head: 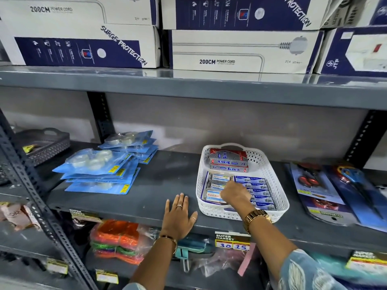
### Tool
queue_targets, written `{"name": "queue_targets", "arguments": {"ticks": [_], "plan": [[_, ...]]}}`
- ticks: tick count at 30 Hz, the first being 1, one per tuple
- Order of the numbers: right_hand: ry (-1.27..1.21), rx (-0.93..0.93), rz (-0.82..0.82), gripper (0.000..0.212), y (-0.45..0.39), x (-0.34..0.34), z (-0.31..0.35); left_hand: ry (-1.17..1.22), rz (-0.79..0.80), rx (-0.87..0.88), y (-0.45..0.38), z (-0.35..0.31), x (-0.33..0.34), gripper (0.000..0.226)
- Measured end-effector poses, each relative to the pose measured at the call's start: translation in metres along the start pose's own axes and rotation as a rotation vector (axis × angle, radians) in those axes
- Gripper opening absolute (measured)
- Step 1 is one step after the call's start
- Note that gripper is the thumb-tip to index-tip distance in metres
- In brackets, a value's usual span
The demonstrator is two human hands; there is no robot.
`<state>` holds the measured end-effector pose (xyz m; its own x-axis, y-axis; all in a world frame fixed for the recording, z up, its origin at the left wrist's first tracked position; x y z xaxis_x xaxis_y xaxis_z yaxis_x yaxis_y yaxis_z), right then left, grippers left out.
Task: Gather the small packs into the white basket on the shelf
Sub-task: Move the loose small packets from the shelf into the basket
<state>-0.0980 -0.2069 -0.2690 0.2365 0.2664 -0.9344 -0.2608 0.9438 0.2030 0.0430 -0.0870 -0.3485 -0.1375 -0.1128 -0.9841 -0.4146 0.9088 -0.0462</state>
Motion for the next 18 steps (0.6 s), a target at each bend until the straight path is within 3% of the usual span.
{"name": "queue_targets", "arguments": {"ticks": [3,5,7,10,14,18], "plan": [[0.03,-0.111,-0.057,0.03,-0.003,-0.007,0.013,-0.005,0.004,0.004,0.0,-0.001,0.0,0.066],[0.003,-0.25,-0.014,0.019,-0.005,-0.001,0.029,-0.004,0.01,0.008,0.001,-0.001,0.0,0.066],[-0.016,-0.334,0.042,0.021,-0.006,0.005,0.038,-0.002,0.008,0.011,0.0,0.0,0.0,0.066],[-0.044,-0.366,0.065,0.024,-0.009,0.005,0.04,-0.001,0.004,0.017,0.0,0.0,0.0,0.066],[-0.007,-0.398,0.067,0.047,-0.011,0.003,0.04,-0.008,0.004,0.019,0.0,0.0,0.0,0.066],[0.017,-0.373,0.039,0.025,-0.012,0.0,0.044,-0.013,0.004,0.018,-0.001,-0.001,0.0,0.066]]}}
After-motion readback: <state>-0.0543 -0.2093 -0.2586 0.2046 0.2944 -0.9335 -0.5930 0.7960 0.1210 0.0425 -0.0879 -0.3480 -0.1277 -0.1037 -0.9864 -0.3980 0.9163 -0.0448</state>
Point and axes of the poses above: each hand's wrist, its own y-axis away from the middle knuckle, its own x-axis out of the palm, z = x × y, the point moved 9 cm from there along -y, towards the middle knuckle, and after that the axes turned 1 degree about x, right-handed, at the moved point
